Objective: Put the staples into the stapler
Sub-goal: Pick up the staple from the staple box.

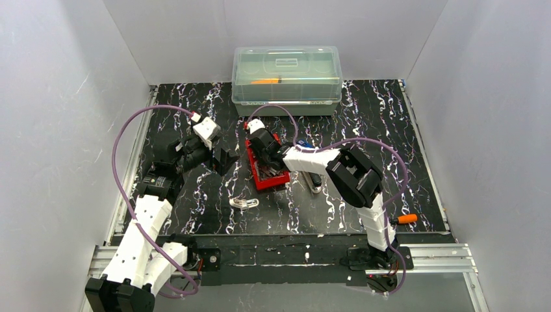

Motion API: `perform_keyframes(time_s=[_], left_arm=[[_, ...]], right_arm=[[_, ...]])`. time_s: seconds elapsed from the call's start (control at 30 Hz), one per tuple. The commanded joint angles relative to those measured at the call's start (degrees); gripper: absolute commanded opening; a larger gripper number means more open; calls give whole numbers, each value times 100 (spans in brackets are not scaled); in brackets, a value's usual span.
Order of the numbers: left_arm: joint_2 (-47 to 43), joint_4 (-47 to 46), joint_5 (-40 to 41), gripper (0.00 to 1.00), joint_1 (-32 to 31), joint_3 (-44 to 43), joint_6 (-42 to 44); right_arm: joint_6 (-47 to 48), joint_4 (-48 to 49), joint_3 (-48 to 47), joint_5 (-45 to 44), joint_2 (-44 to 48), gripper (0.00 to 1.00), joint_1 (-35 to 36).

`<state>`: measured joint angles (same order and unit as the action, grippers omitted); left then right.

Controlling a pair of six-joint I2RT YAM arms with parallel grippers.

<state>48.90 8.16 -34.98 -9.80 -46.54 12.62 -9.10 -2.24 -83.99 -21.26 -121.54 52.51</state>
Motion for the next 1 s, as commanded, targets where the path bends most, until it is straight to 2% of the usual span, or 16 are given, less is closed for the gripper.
perform_keyframes(time_s=[0.0,0.4,0.6,0.77,0.97], left_arm=[[-109,-52,-114,98,31,7,39],[-87,-87,-145,98,31,-12,-11],[-61,-104,-340,98,33,-1,25],[-2,-201,-869,98,31,152,337],[145,-306,-1668,98,32,310,884]], right_arm=[[4,171,151,-59,463,19,-13],[-33,133,564,170,1343,18,-13],[-210,-150,838,683,2080,17,-16],[-468,-204,1256,1632,2933,16,-153],[-1028,-30,1708,3371,3496,16,-761]])
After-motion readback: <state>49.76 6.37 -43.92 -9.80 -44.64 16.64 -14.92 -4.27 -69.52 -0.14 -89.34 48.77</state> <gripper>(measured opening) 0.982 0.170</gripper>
